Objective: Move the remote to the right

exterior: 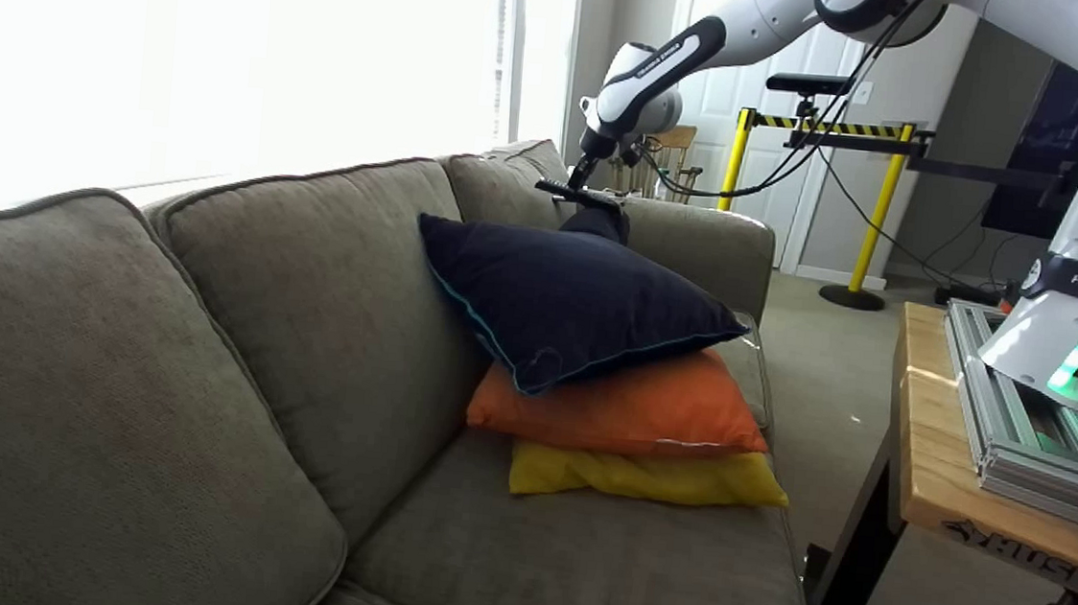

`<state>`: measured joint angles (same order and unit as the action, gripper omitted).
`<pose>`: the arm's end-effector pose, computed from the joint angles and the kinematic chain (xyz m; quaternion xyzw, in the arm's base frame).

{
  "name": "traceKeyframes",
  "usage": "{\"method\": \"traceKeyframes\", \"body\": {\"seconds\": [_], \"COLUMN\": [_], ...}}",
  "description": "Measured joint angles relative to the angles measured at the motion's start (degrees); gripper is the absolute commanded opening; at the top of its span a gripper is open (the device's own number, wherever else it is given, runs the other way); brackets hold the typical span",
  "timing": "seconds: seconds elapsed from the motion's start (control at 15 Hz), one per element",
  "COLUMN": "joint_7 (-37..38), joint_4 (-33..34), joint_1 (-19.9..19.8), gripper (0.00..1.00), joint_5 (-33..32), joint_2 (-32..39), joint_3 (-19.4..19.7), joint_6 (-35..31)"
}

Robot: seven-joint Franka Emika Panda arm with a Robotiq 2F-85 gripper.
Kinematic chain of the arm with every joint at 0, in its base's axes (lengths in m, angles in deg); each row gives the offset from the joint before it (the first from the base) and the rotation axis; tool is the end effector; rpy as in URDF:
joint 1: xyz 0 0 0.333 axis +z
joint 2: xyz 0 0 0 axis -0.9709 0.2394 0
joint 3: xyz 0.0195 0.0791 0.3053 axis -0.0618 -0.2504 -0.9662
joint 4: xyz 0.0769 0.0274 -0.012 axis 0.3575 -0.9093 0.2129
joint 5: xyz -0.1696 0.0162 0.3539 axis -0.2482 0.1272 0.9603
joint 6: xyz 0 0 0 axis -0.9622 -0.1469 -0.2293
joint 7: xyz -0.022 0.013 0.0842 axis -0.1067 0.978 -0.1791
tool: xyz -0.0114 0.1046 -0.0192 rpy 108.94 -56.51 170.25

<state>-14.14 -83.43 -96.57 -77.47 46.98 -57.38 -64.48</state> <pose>0.7586 -0.2646 0.1942 0.9641 0.1243 0.2103 0.1042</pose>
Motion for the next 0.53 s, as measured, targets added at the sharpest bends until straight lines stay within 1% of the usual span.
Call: {"method": "traceKeyframes", "body": {"seconds": [0.53], "joint_7": [-1.6], "joint_4": [4.8], "joint_1": [0.0], "gripper": [0.29], "joint_5": [-0.1], "joint_2": [3.9], "joint_3": [0.8], "joint_6": [0.2]}}
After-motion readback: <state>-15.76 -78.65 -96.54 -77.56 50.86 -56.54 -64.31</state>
